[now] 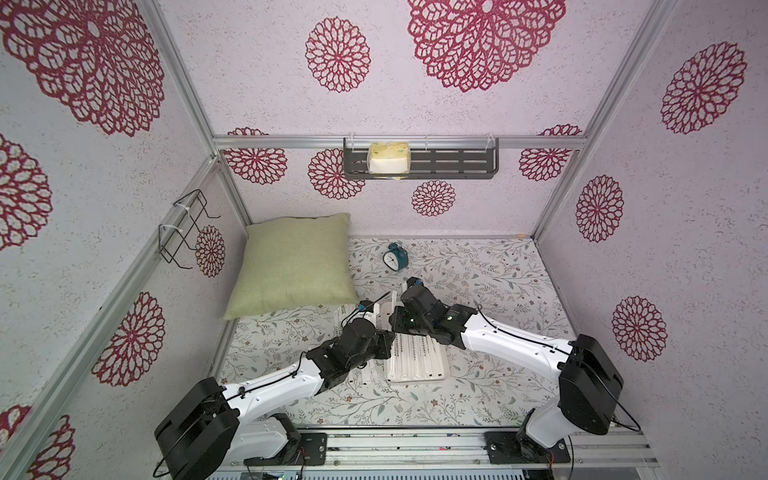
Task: Put the straws into the storage box
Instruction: Place the straw in the storage box.
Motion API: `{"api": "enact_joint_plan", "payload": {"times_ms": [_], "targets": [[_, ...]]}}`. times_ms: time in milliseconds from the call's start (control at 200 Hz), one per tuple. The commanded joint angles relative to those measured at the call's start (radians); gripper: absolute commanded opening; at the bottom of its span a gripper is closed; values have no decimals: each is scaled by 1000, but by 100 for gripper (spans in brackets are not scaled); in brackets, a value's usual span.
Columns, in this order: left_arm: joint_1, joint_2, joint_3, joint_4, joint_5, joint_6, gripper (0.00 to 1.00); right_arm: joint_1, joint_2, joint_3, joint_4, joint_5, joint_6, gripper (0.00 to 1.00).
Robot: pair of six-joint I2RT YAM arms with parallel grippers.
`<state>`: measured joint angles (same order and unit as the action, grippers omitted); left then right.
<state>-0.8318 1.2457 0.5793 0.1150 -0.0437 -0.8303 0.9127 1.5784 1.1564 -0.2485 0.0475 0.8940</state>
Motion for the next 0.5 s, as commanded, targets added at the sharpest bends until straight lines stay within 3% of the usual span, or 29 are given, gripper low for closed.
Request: {"api": "enact_joint_plan", "payload": {"times_ms": [0,250,495], "targets": [[-10,4,14,34,-13,5,9,4,-3,-4,21,3,18,17],[-10,8,17,23,-10,-1,18,0,-4,1,23,20,13,14],[-10,-34,27,-80,4,-26,39,-76,-29,15,-33,35,-65,12]]}}
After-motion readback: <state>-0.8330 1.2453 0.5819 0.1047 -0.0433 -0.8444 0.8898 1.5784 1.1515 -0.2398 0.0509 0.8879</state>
